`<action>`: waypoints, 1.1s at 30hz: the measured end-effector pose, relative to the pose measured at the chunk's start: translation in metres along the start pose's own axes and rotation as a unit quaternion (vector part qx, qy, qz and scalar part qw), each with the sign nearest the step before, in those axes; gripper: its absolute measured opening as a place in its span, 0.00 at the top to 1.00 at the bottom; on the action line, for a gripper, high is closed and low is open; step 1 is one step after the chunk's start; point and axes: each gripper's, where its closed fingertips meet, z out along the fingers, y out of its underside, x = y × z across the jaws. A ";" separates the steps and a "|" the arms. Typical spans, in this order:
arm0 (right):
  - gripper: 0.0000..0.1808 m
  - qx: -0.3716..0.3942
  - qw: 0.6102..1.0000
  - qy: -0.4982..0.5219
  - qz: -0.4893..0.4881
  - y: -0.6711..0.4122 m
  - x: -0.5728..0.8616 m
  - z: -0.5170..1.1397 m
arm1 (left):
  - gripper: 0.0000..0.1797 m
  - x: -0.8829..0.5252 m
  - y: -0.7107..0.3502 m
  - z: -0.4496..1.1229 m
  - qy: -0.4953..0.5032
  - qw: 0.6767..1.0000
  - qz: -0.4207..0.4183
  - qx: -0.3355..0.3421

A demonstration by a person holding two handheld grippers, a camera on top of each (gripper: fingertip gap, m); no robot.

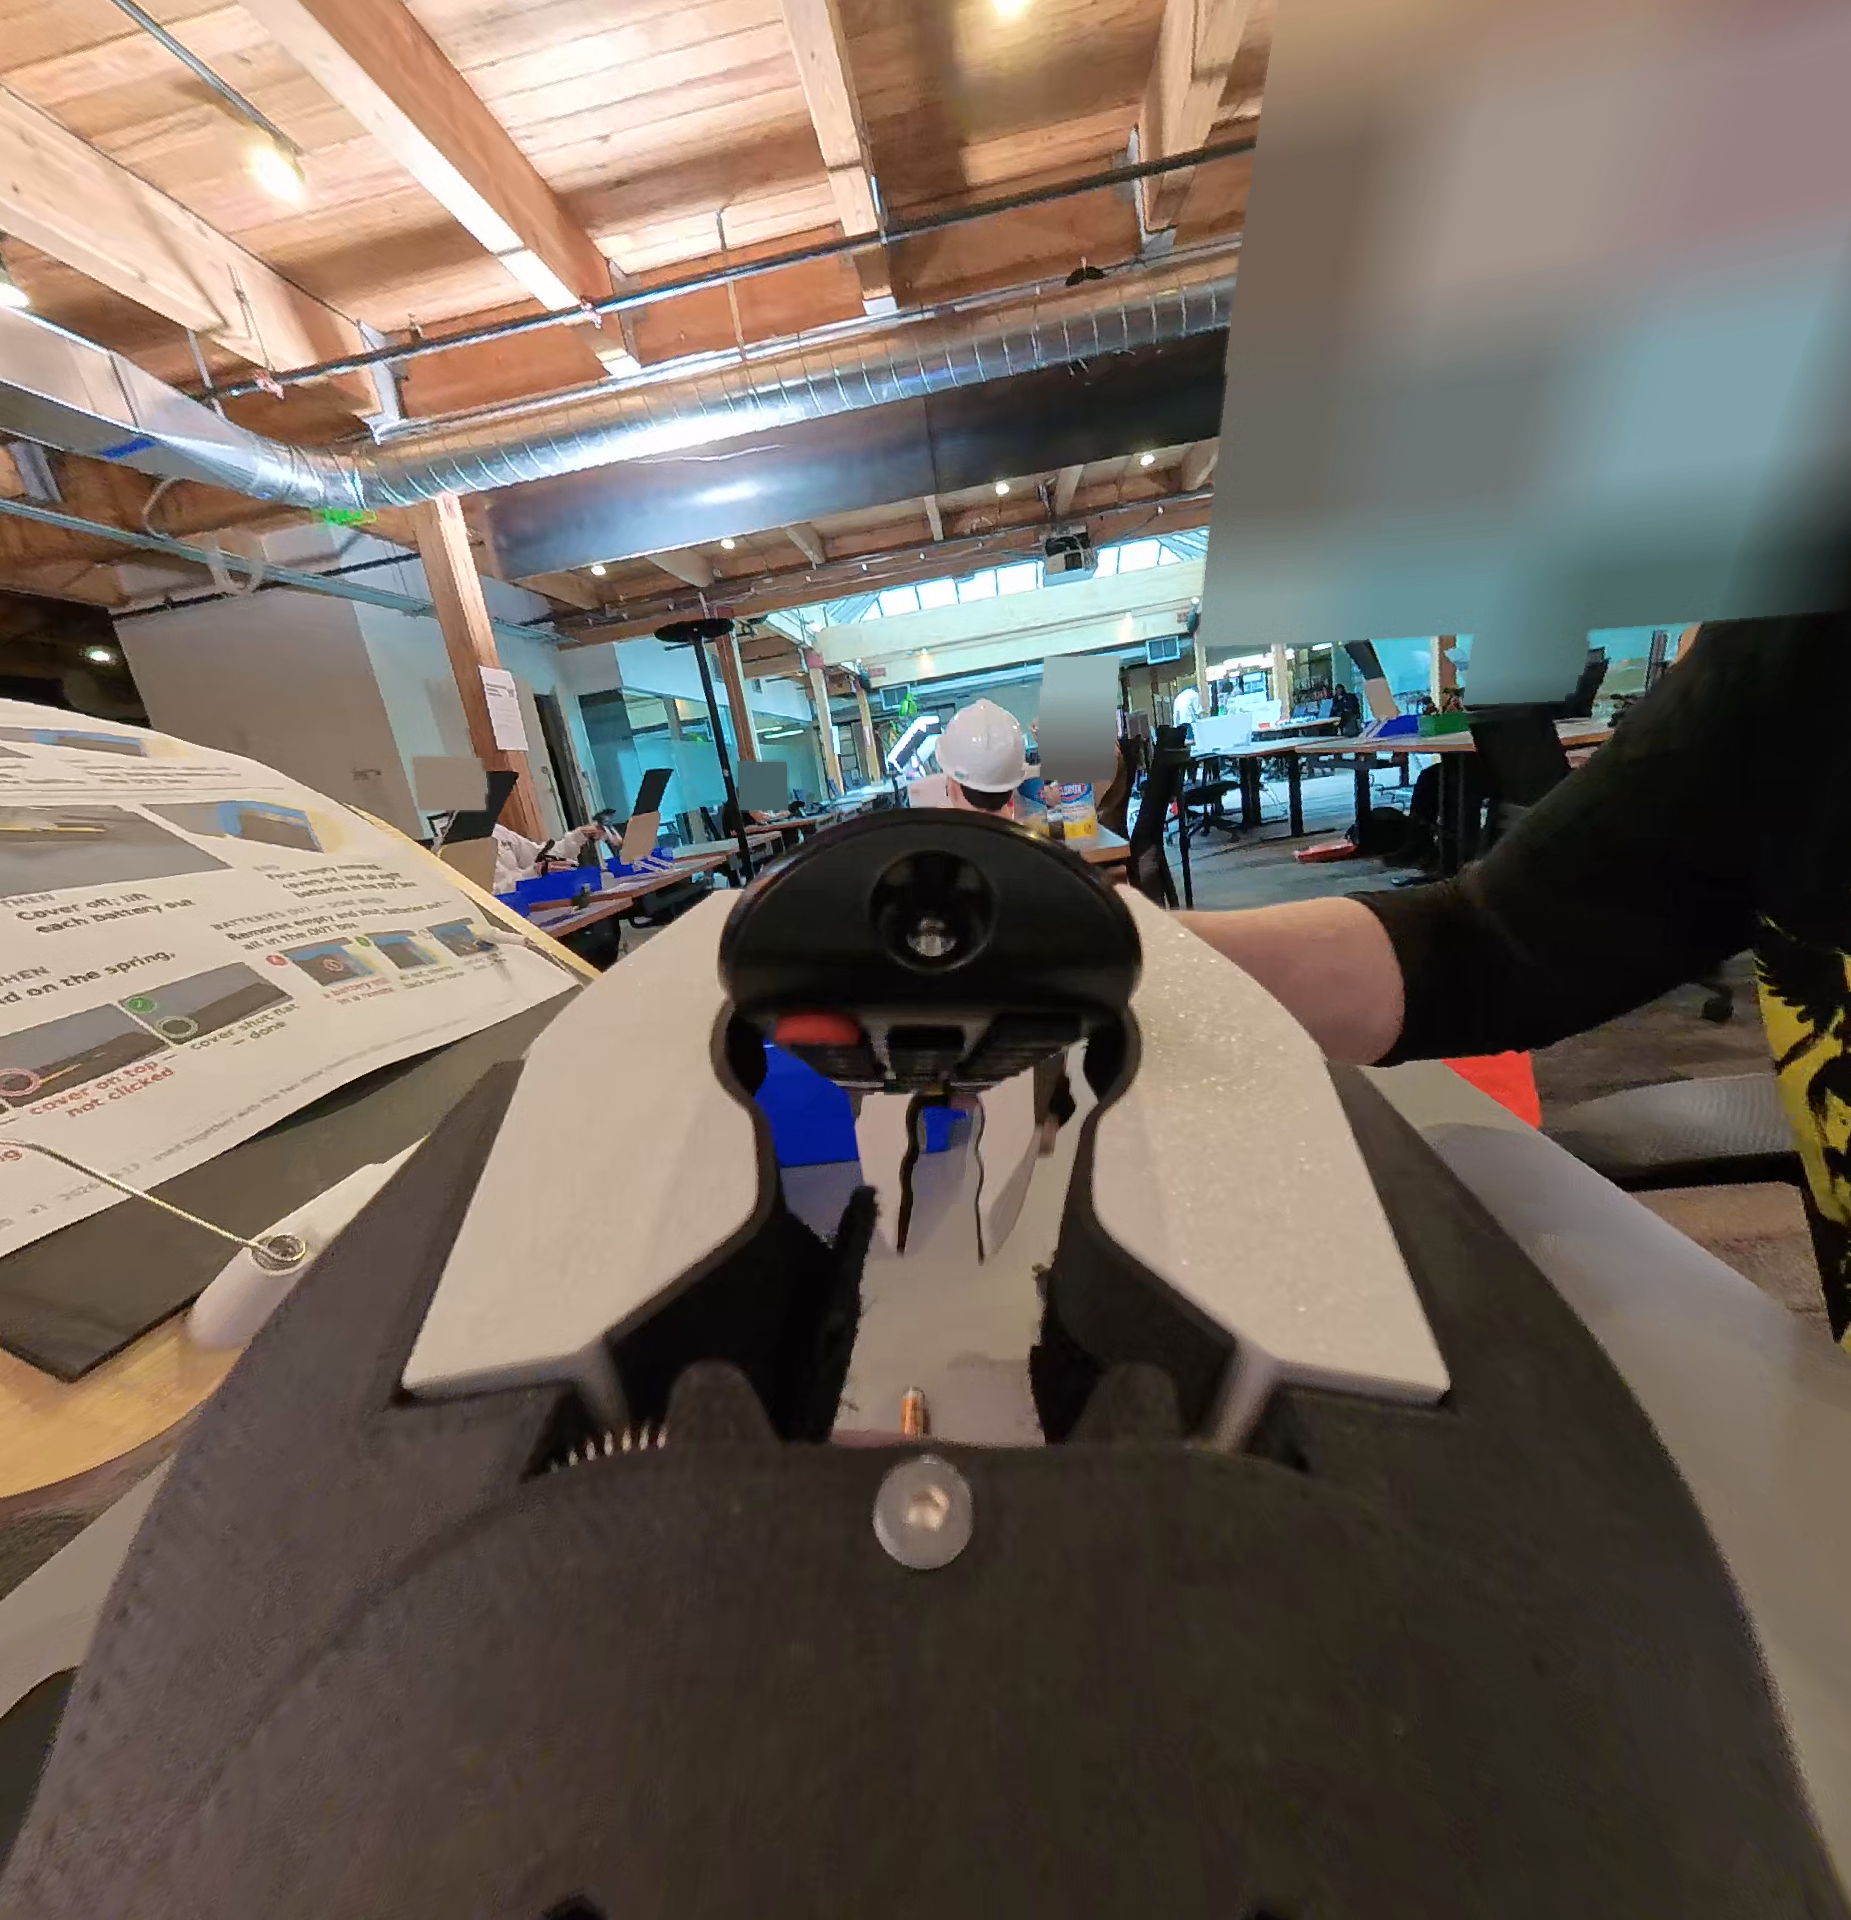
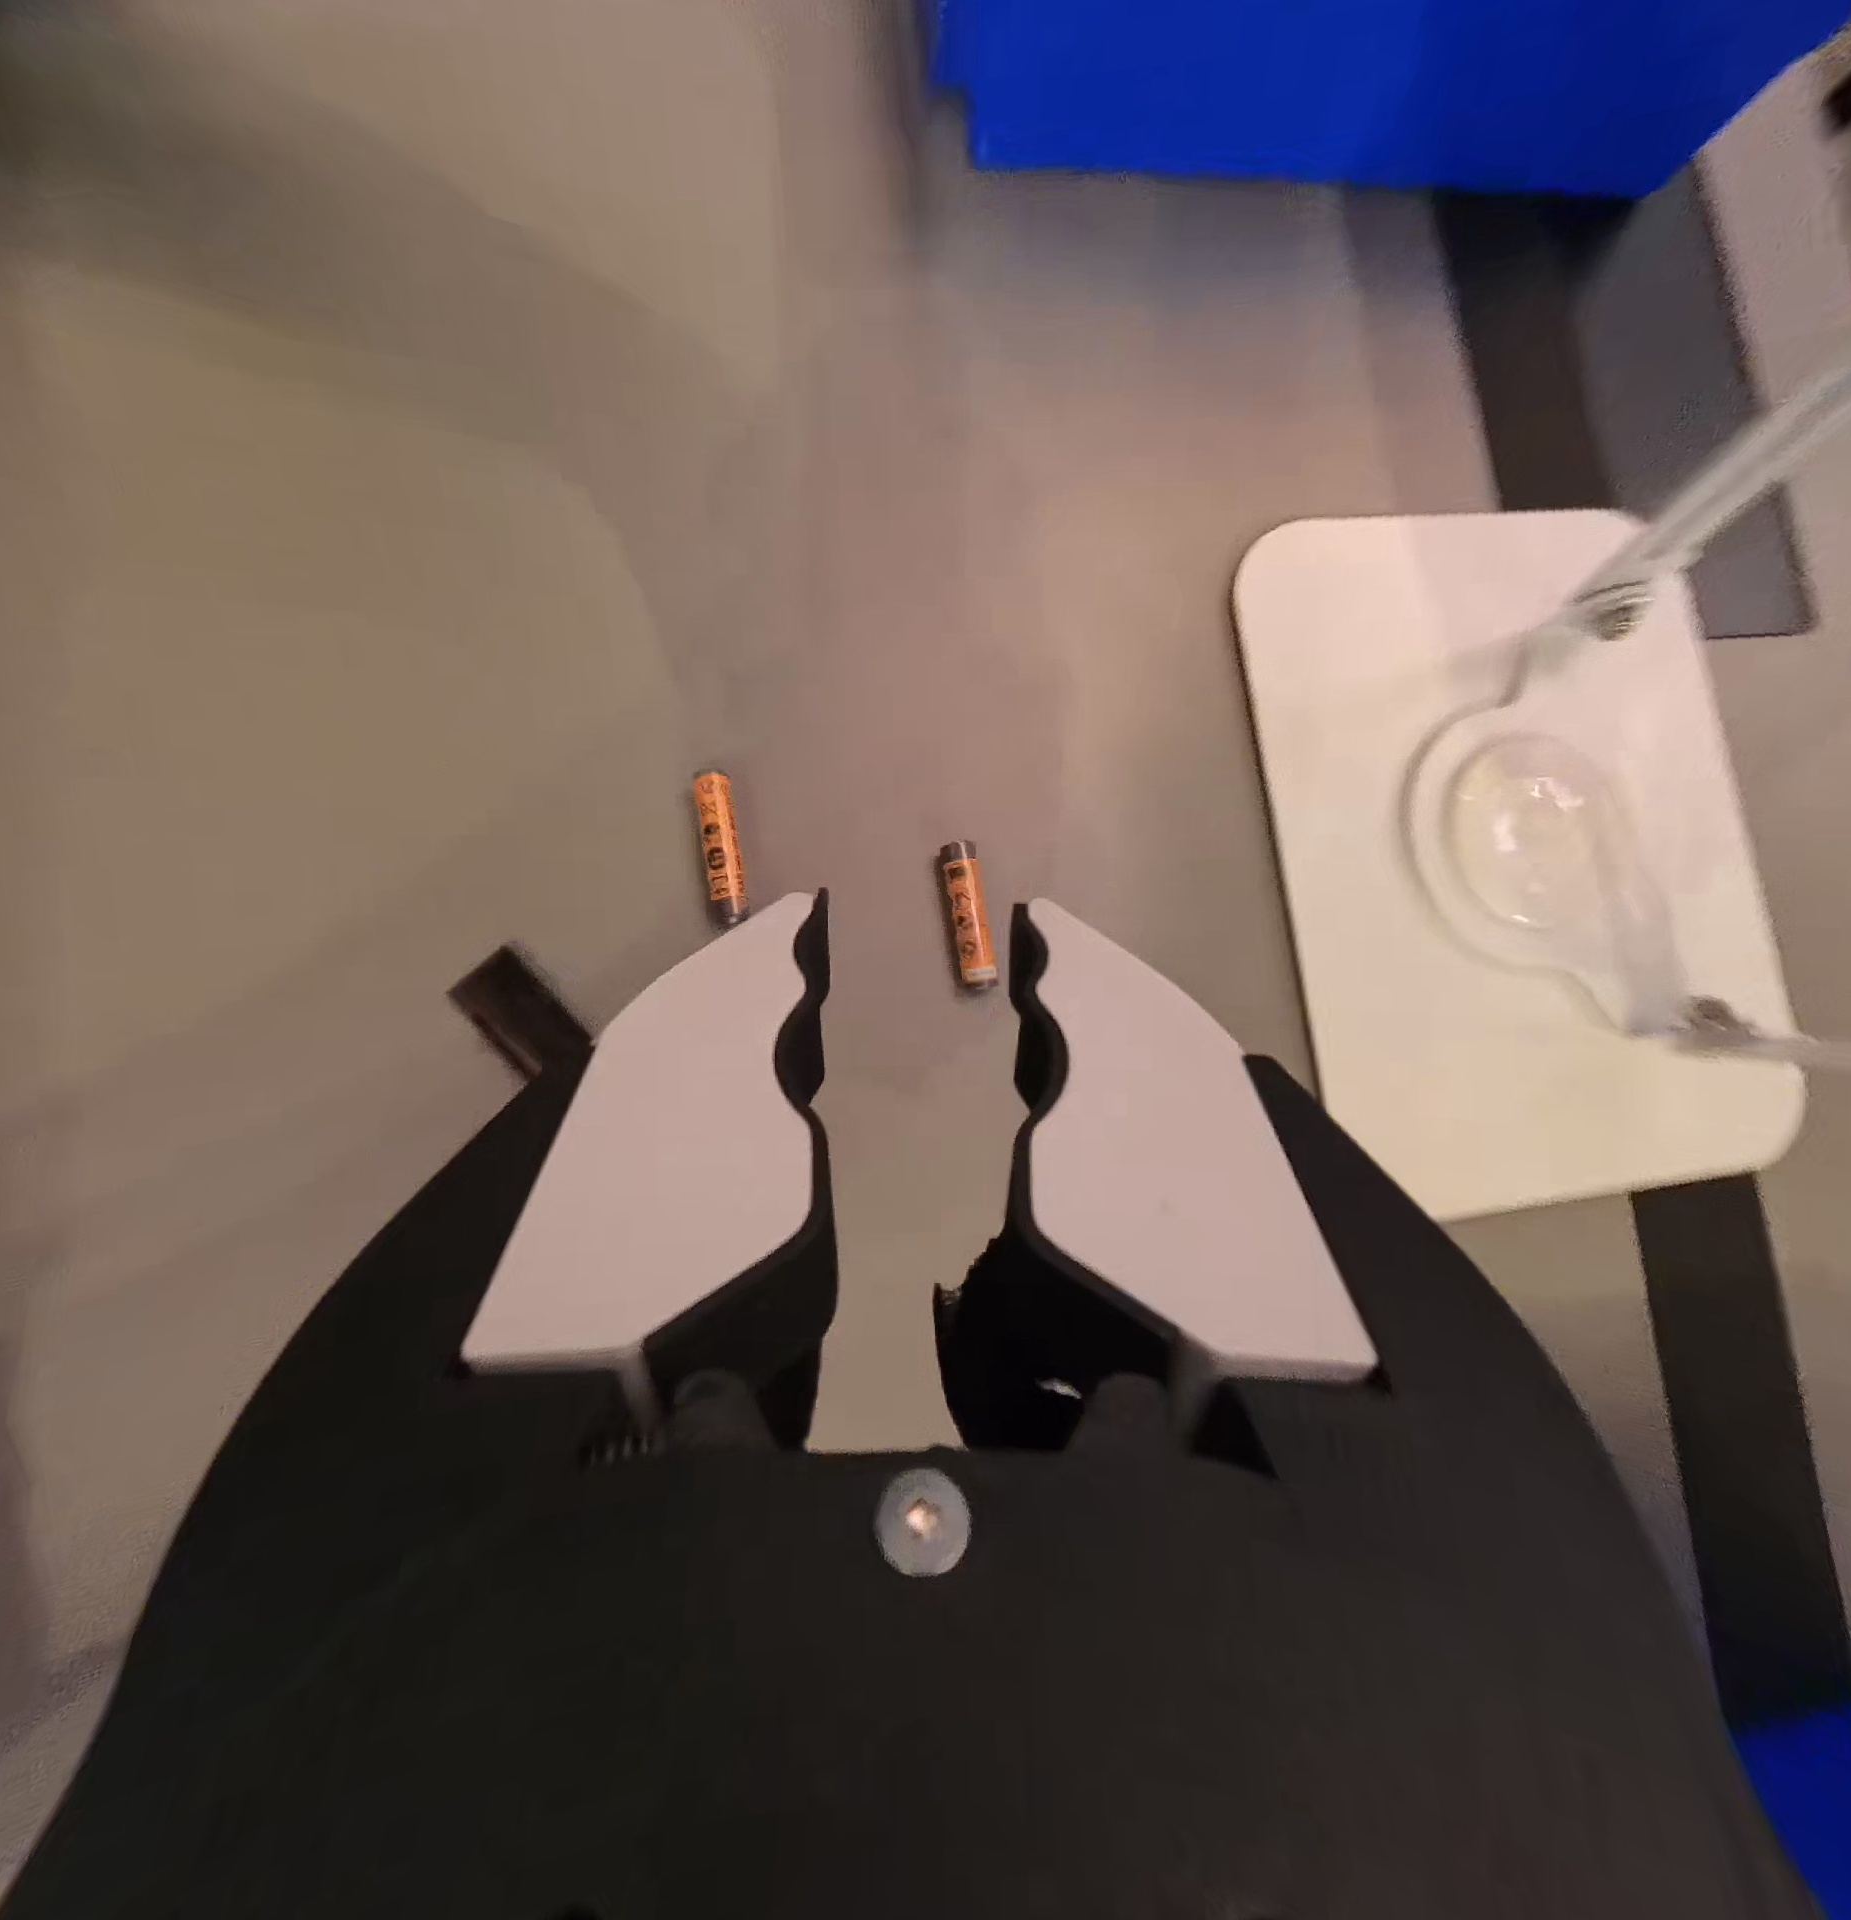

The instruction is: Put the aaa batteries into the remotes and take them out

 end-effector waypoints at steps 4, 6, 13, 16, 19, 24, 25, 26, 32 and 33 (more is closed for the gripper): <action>0.82 -0.086 0.996 -0.008 -0.038 0.025 0.012 0.058 | 0.66 -0.002 0.004 -0.001 -0.005 1.000 0.001 -0.012; 0.83 -0.118 0.992 -0.017 -0.046 0.036 0.018 0.074 | 0.66 -0.005 0.005 -0.003 -0.009 1.000 -0.003 -0.012; 0.95 -0.127 0.988 -0.071 -0.045 0.038 0.014 0.092 | 0.66 -0.006 0.014 -0.006 0.002 1.000 -0.016 -0.018; 0.95 -0.068 0.995 -0.073 -0.010 0.020 0.013 0.082 | 0.66 -0.005 0.017 -0.005 0.007 1.000 -0.017 -0.019; 0.95 0.086 0.995 -0.049 0.022 -0.036 0.016 0.038 | 0.66 -0.001 0.017 -0.002 0.016 1.000 -0.017 -0.020; 0.95 0.352 0.935 -0.040 0.029 -0.129 0.008 -0.065 | 0.66 0.002 0.018 0.007 0.015 0.999 -0.009 -0.026; 0.95 0.362 0.931 -0.036 0.016 -0.139 0.003 -0.073 | 0.66 0.002 0.018 0.010 0.014 0.999 -0.007 -0.028; 0.95 0.365 0.930 -0.041 0.005 -0.148 -0.005 -0.076 | 0.66 0.003 0.019 0.013 0.015 0.999 -0.008 -0.028; 0.95 0.417 0.906 -0.068 0.017 -0.181 -0.025 -0.074 | 0.66 0.011 0.024 0.030 0.022 0.999 -0.021 -0.019; 0.95 0.411 0.910 -0.060 0.014 -0.181 -0.025 -0.070 | 0.66 0.012 0.025 0.032 0.025 0.999 -0.022 -0.020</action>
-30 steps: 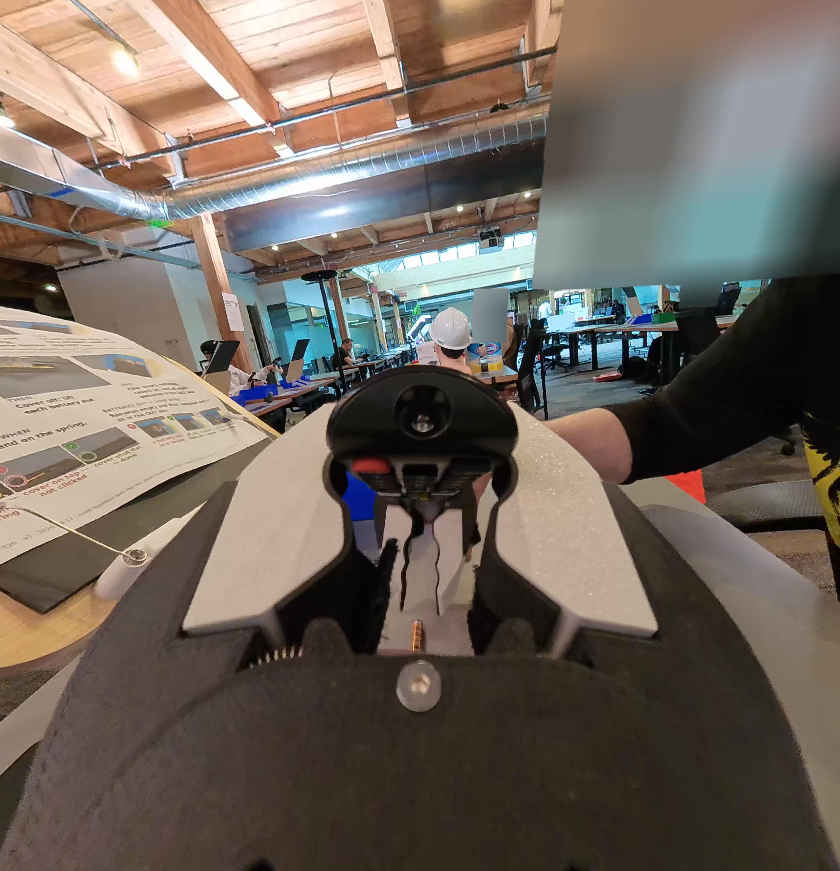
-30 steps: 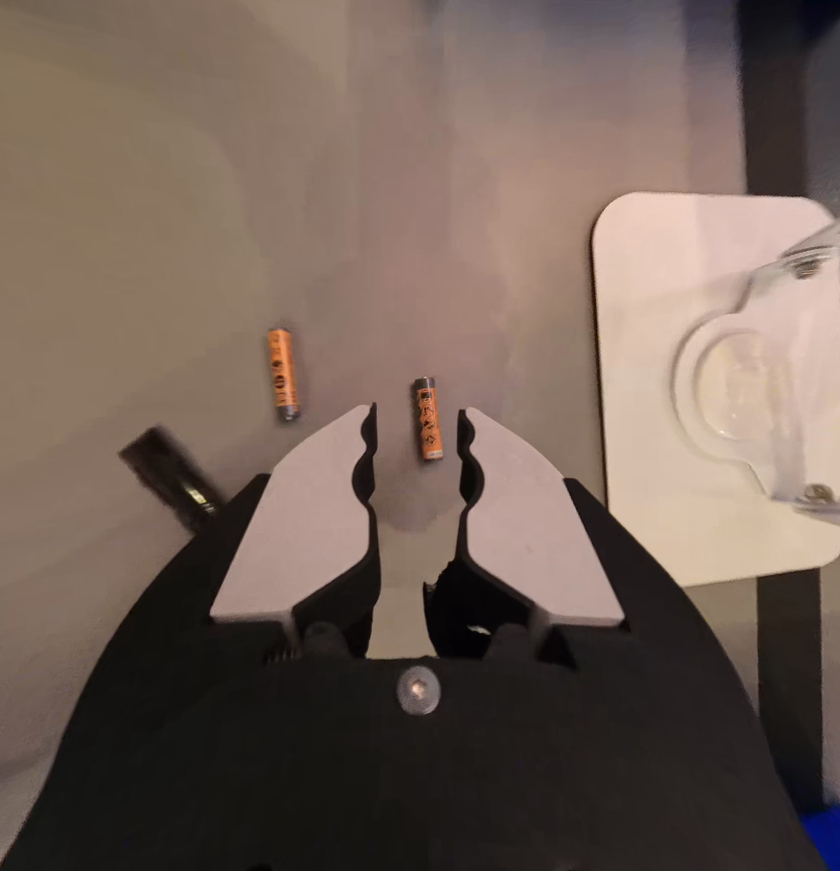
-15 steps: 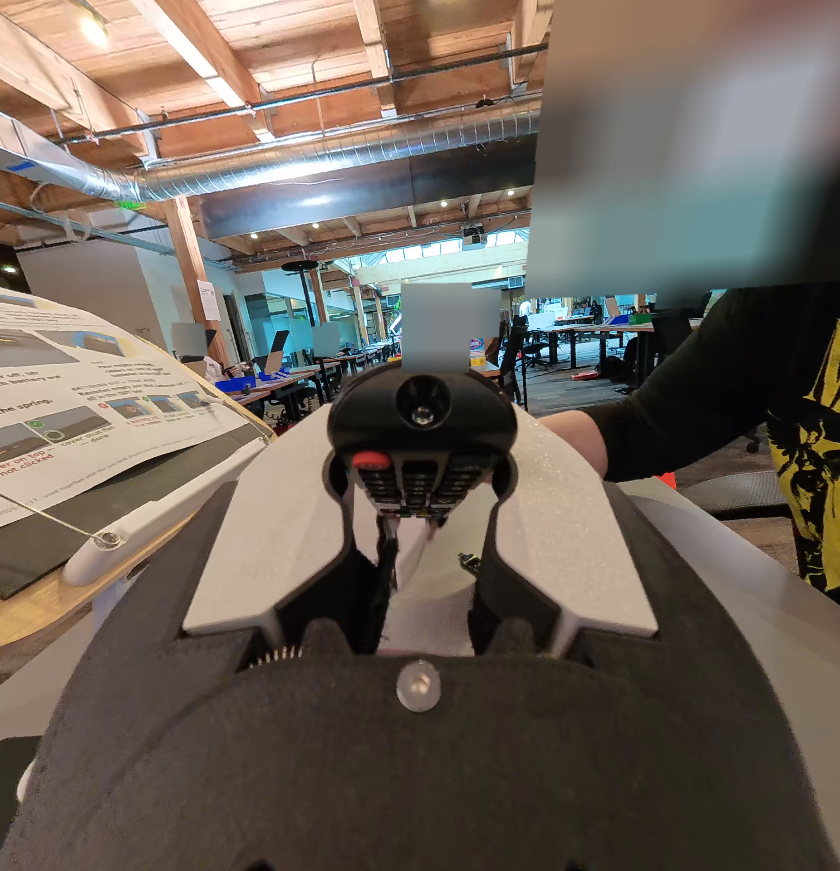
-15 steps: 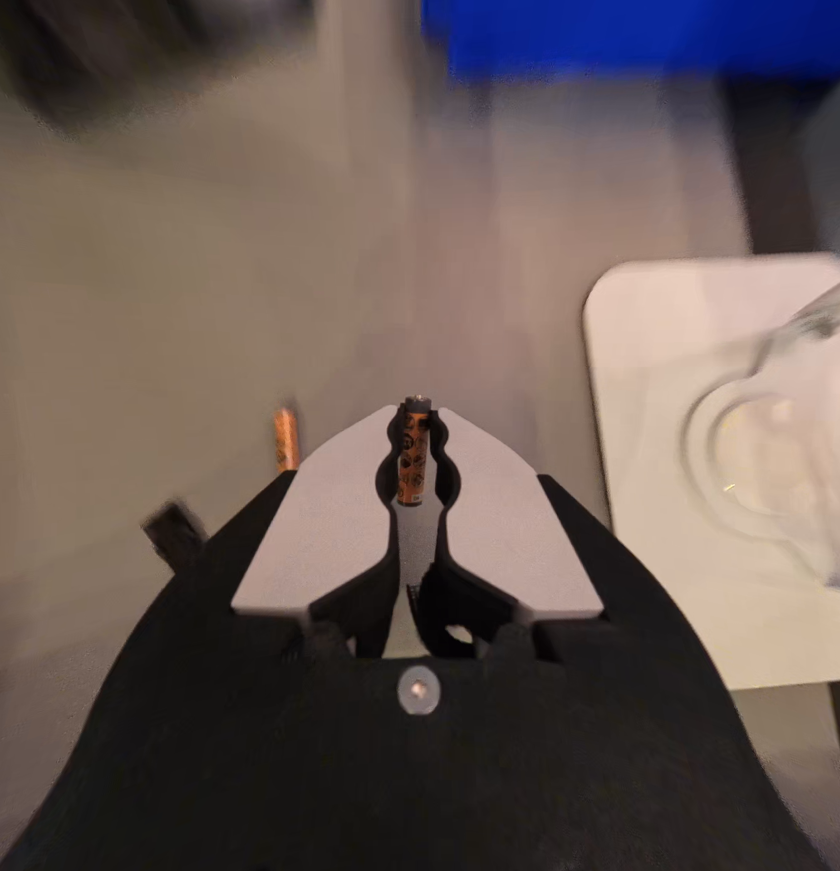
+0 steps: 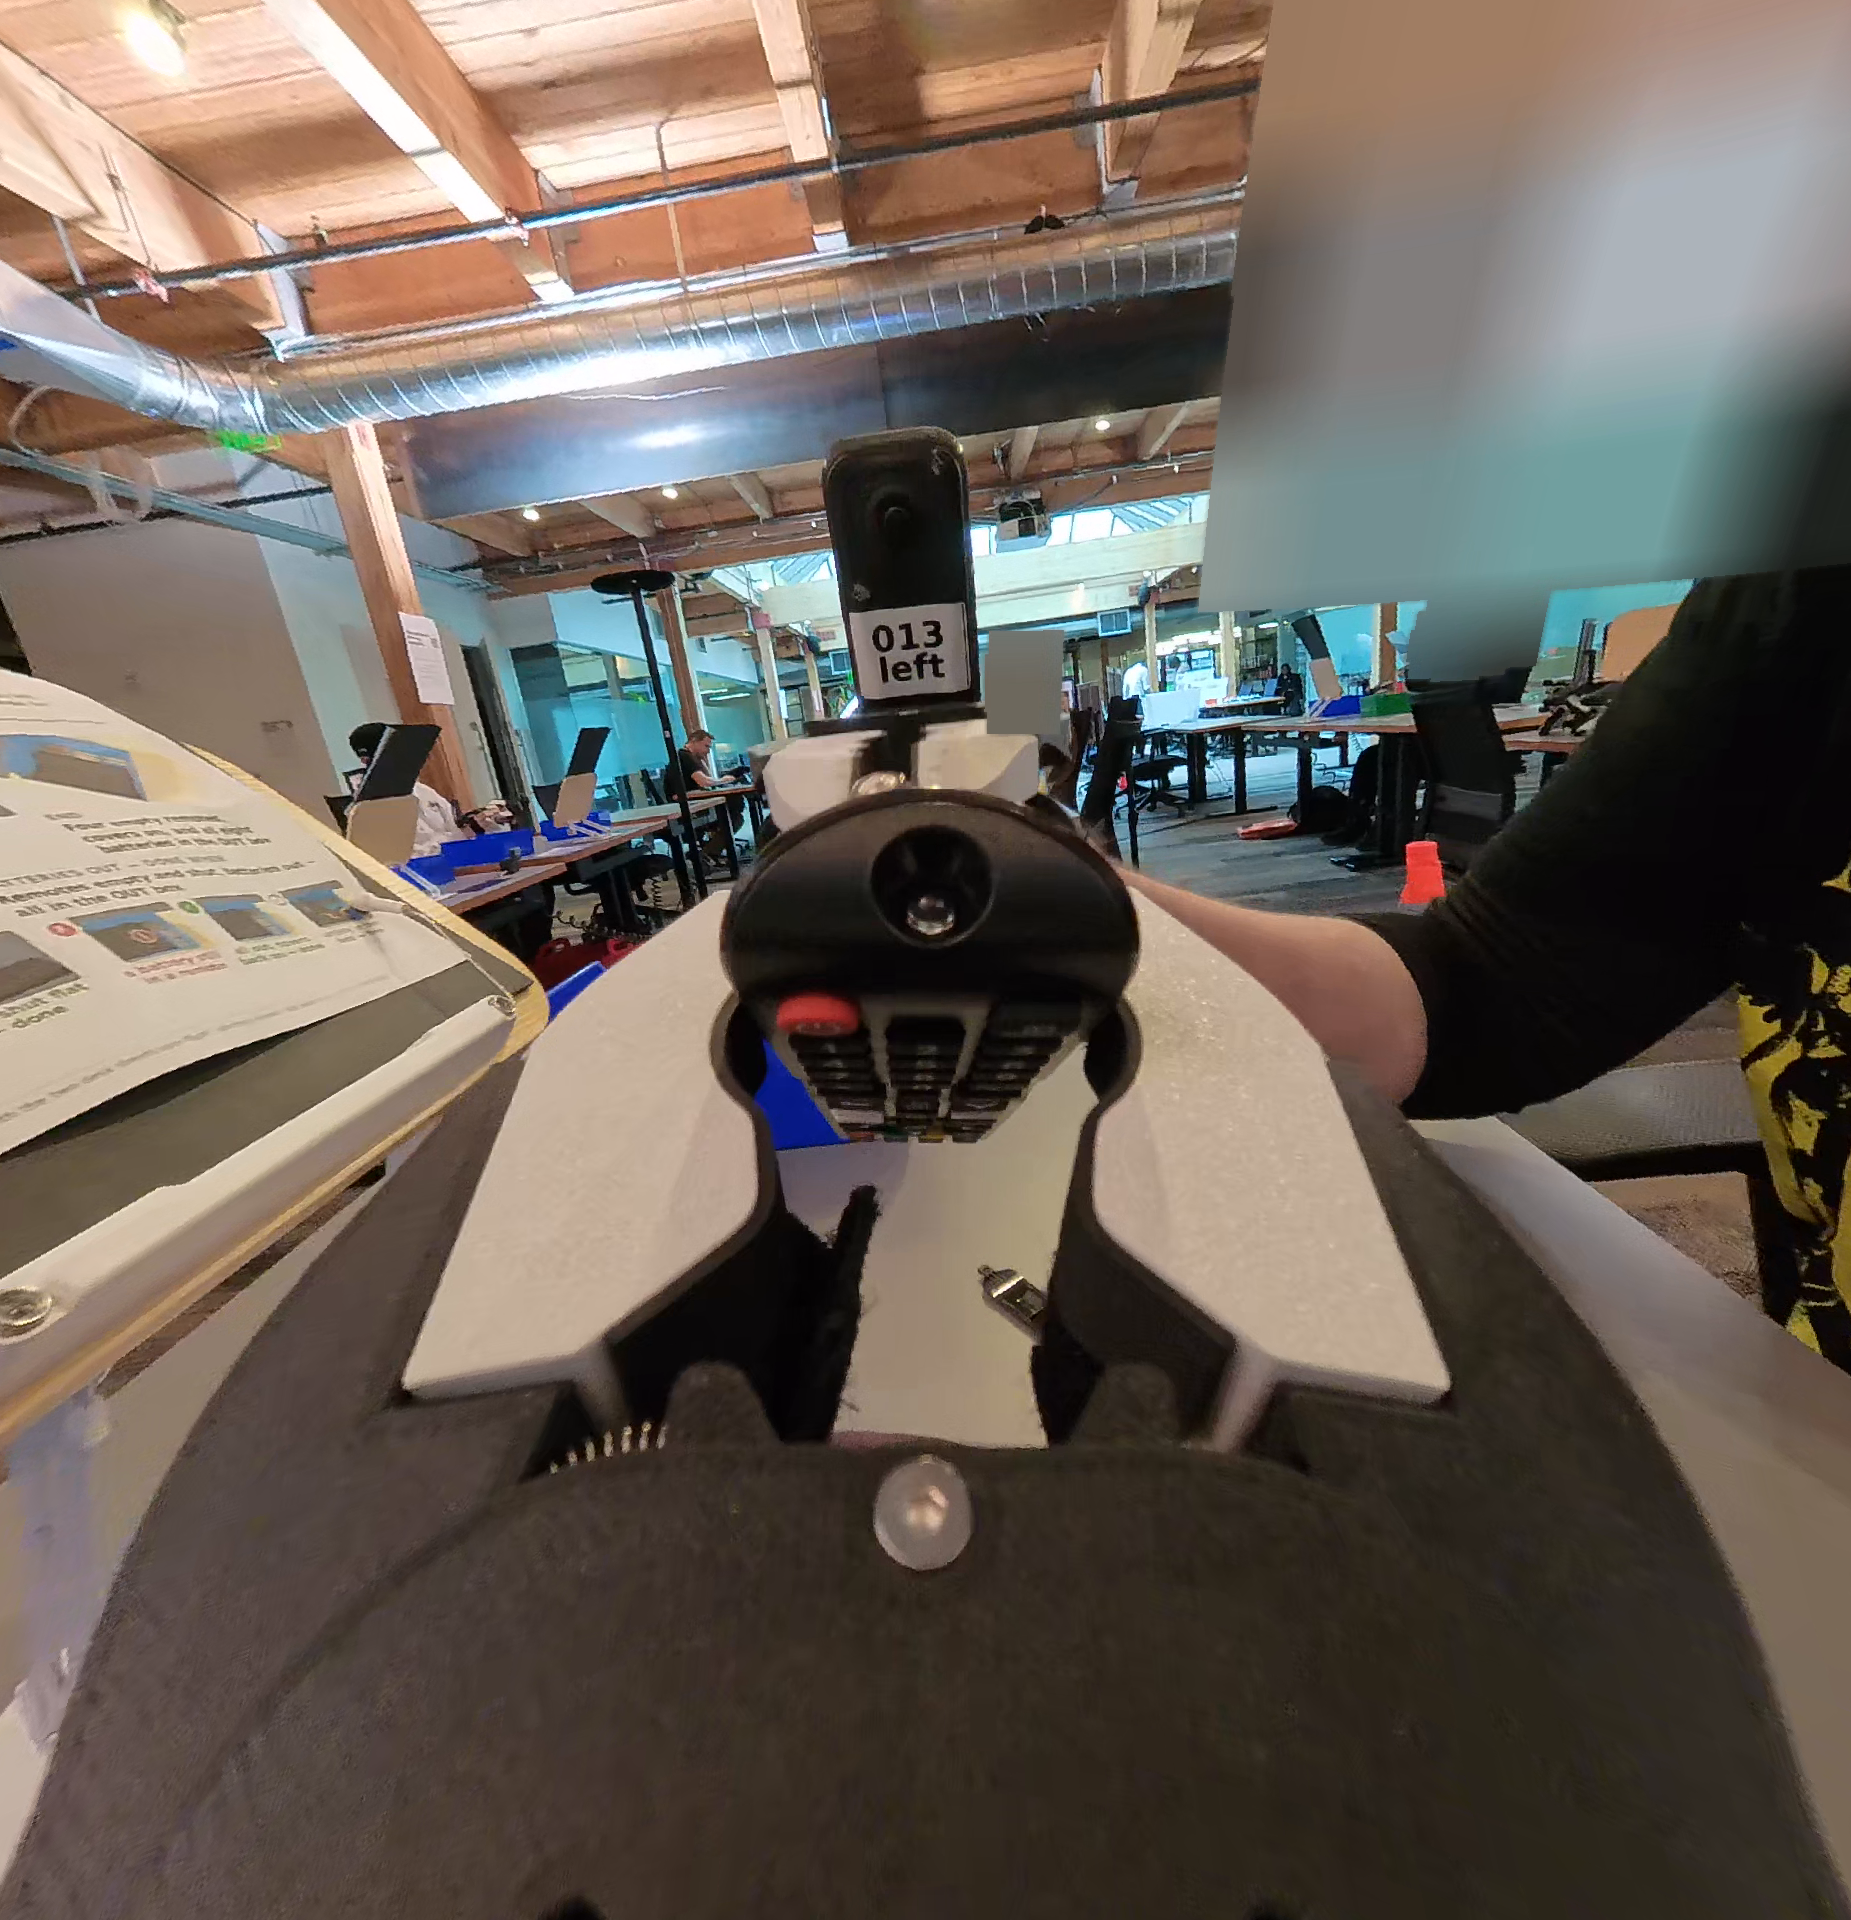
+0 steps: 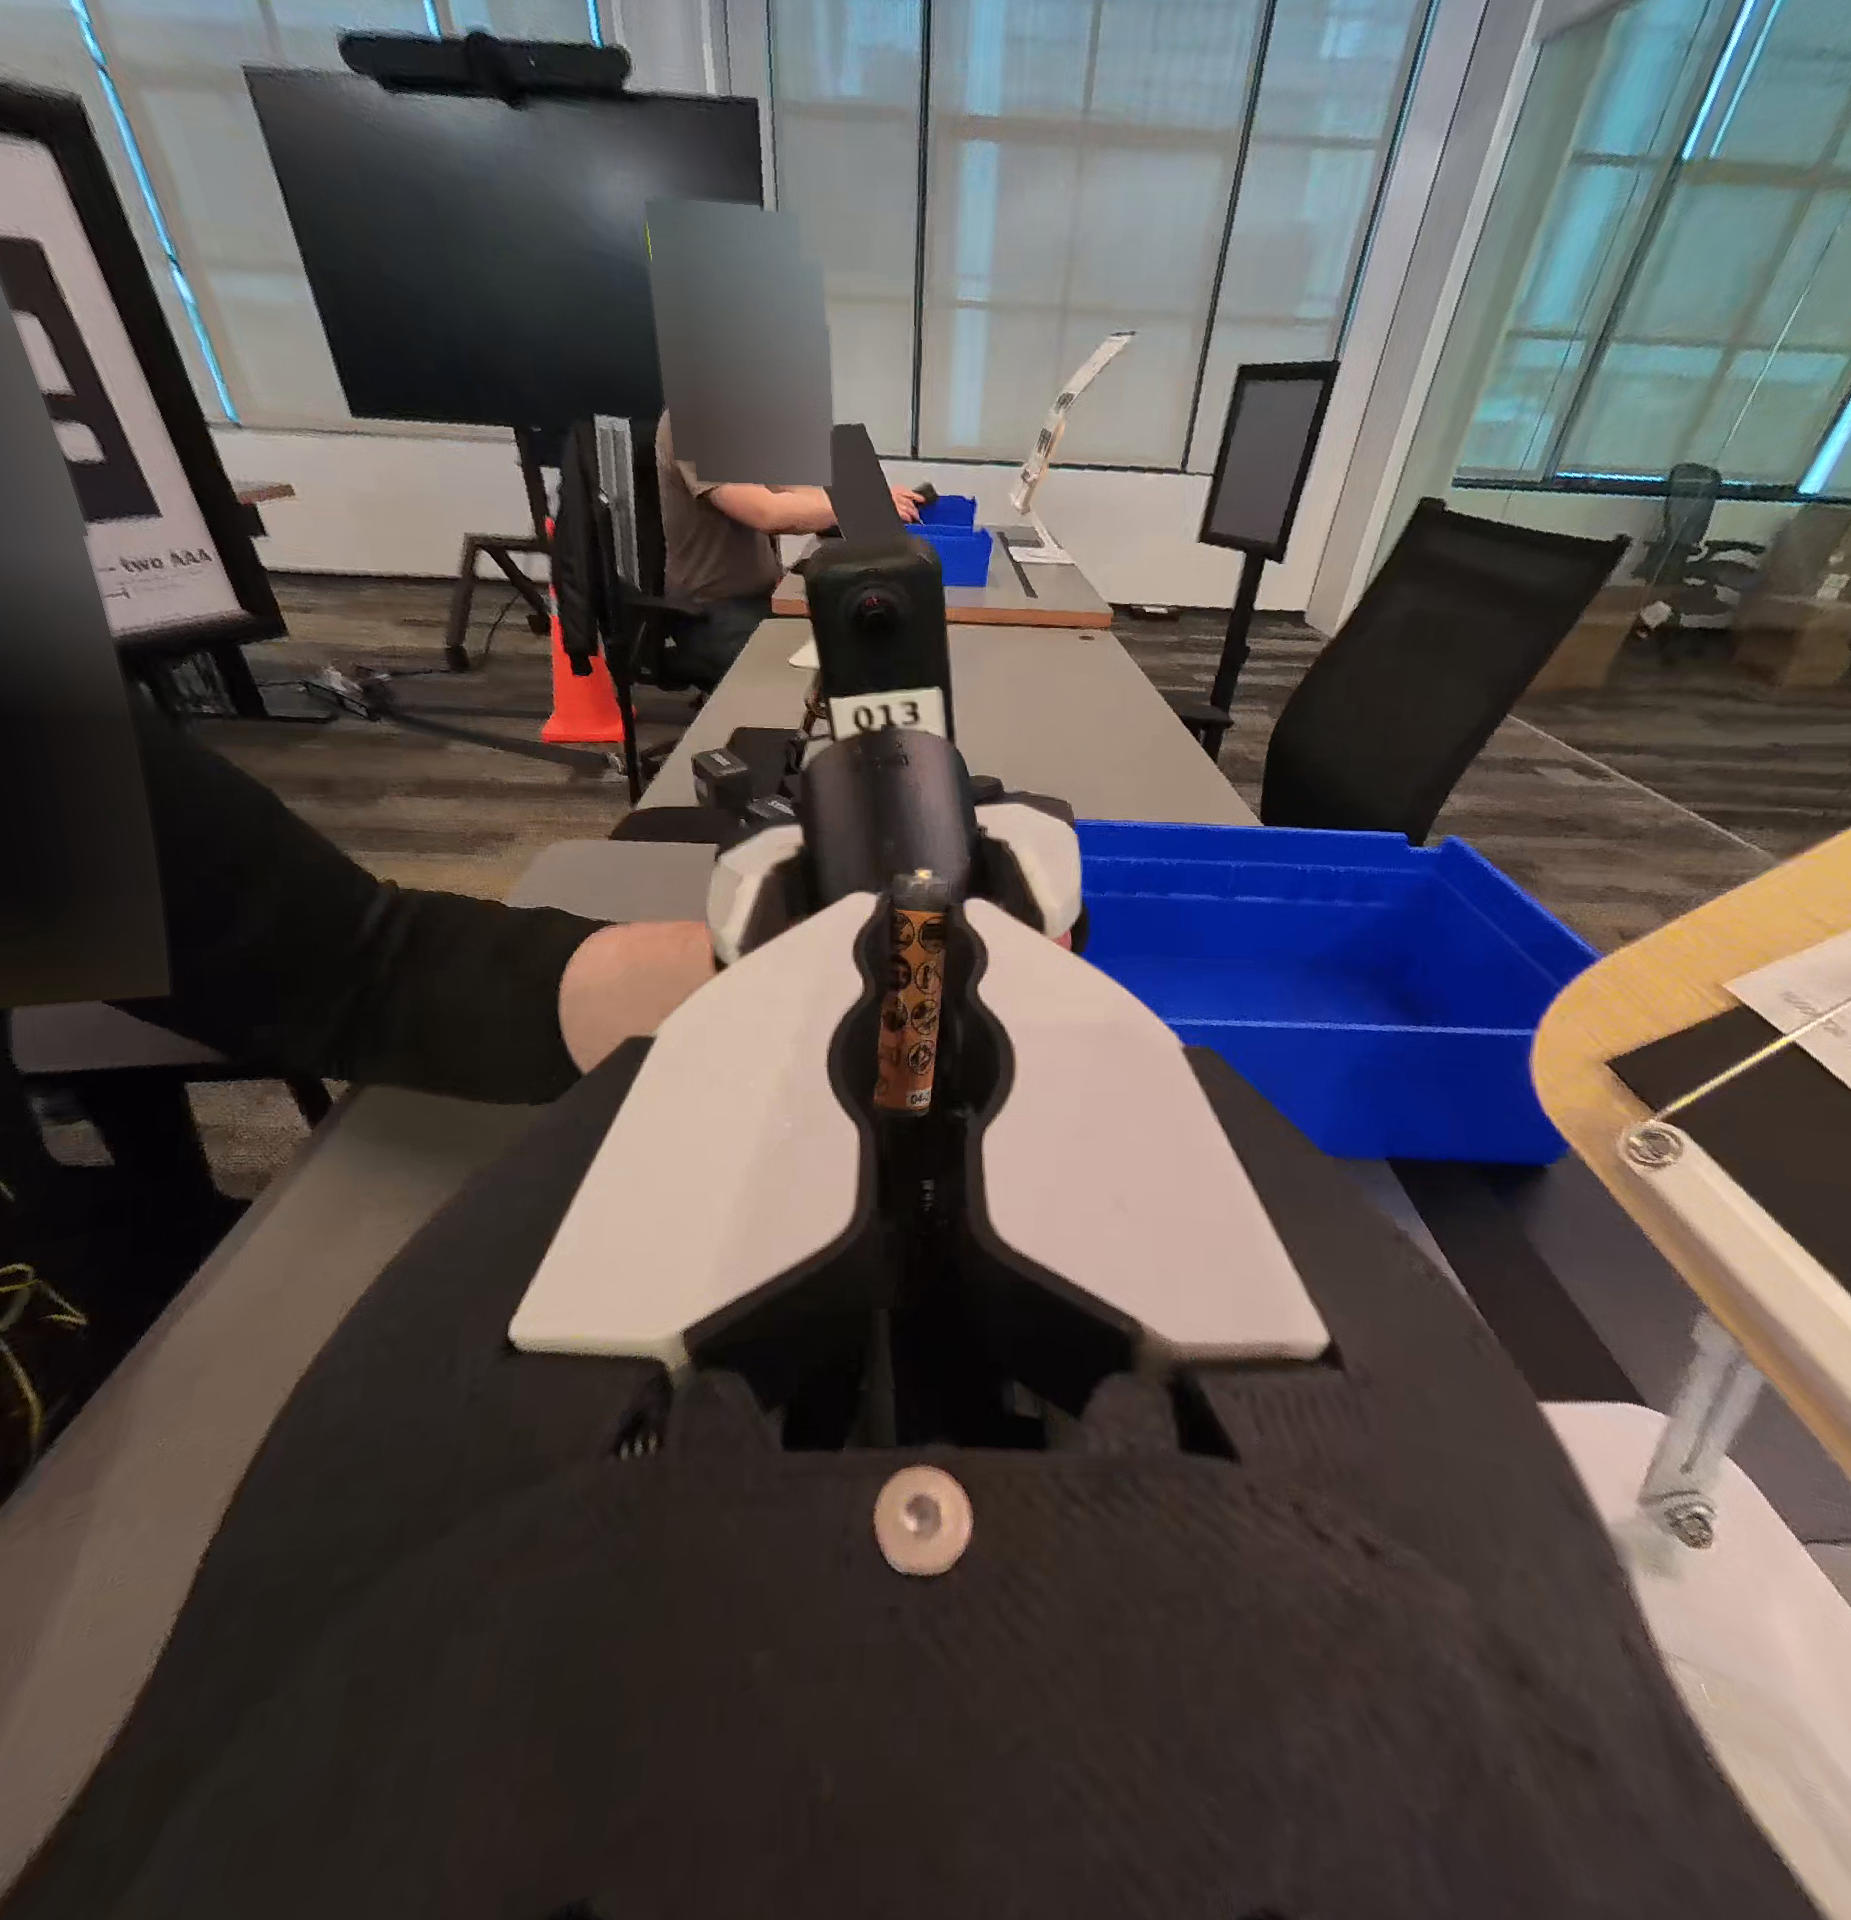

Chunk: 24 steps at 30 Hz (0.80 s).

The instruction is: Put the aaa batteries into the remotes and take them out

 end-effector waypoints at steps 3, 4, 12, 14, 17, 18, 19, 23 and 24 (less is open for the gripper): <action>0.95 0.007 1.000 -0.002 0.002 0.003 -0.001 0.003 | 0.66 0.003 0.000 0.004 0.004 1.000 -0.004 0.005; 0.95 0.004 1.000 0.002 -0.001 0.004 0.000 0.003 | 0.66 0.003 -0.001 0.005 0.003 1.000 -0.005 0.008; 0.95 -0.018 1.000 -0.001 -0.023 0.015 -0.004 0.004 | 0.66 0.003 -0.007 0.006 0.002 0.999 -0.026 0.042; 0.95 -0.012 1.000 -0.003 -0.025 0.014 -0.005 0.003 | 0.66 0.003 -0.009 0.006 0.004 0.998 -0.031 0.050; 0.95 -0.009 0.999 -0.012 -0.034 0.016 -0.008 0.004 | 0.66 0.005 -0.011 0.008 0.007 0.998 -0.038 0.058; 0.95 -0.007 0.999 -0.012 -0.032 0.016 -0.008 0.005 | 0.66 0.005 -0.012 0.008 0.008 0.997 -0.041 0.062; 0.95 -0.014 0.999 -0.016 -0.032 0.017 -0.009 0.006 | 0.66 0.005 -0.012 0.009 0.010 0.997 -0.043 0.064; 0.95 -0.031 0.999 -0.015 -0.036 0.017 -0.007 0.006 | 0.66 0.003 -0.012 0.009 0.006 0.996 -0.052 0.075; 0.95 -0.031 0.999 -0.012 -0.039 0.015 -0.007 0.004 | 0.66 0.003 -0.012 0.008 0.004 0.996 -0.052 0.076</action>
